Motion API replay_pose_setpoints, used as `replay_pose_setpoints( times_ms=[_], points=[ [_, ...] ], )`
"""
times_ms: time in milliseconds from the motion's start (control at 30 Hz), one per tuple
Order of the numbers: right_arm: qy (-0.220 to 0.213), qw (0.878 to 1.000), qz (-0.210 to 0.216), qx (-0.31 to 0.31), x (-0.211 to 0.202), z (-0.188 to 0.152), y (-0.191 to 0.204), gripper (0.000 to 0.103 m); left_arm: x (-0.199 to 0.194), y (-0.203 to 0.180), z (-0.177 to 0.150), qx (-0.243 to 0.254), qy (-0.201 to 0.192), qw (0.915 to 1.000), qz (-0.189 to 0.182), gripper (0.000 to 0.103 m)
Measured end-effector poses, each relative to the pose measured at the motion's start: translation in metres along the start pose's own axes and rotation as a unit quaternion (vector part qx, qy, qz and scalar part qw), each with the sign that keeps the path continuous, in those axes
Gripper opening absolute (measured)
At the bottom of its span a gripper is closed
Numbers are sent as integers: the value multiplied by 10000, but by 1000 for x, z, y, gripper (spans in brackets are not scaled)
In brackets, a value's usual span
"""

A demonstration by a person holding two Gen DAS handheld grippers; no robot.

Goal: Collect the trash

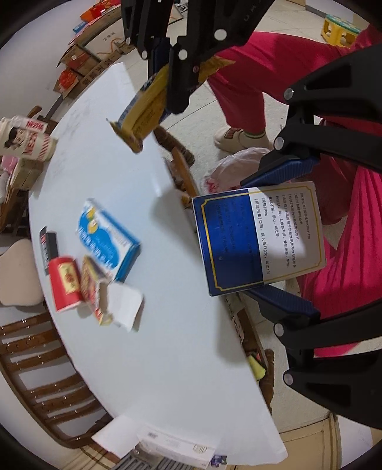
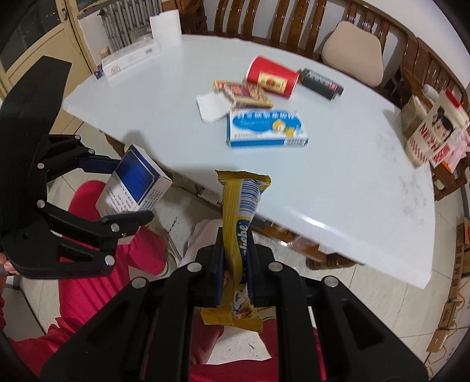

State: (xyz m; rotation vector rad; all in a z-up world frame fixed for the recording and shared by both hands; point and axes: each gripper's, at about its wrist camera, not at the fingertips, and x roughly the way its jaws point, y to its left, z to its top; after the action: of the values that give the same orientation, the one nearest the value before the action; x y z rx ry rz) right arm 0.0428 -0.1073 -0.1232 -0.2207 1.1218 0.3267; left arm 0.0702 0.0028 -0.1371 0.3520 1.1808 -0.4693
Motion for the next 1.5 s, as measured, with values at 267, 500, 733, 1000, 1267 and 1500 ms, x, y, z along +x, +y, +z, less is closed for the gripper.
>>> replay_pose_setpoints(
  times_ms=[267,500,733,1000,1267,1500],
  points=[
    [166,9998,20,95,27,-29,3,13,40,-17,-21,7,238,9995,-201,63],
    [371,9990,46,241,58,-54,1,13,76,-28,-32,-7,459,9985,-309,63],
    [546,9973,140,477,86,-67,-10,13,108,-39,-39,10,669,9970,-397,63],
    [734,9950,132,671,119,-77,-21,13,146,-39,-42,-48,954,9940,-540,63],
    [988,9908,172,908,159,-85,-29,13,192,-36,-44,-292,1337,9889,-582,63],
    [1274,9853,238,1118,201,-93,-35,13,223,-33,-45,-446,1620,9842,-553,63]
  ],
)
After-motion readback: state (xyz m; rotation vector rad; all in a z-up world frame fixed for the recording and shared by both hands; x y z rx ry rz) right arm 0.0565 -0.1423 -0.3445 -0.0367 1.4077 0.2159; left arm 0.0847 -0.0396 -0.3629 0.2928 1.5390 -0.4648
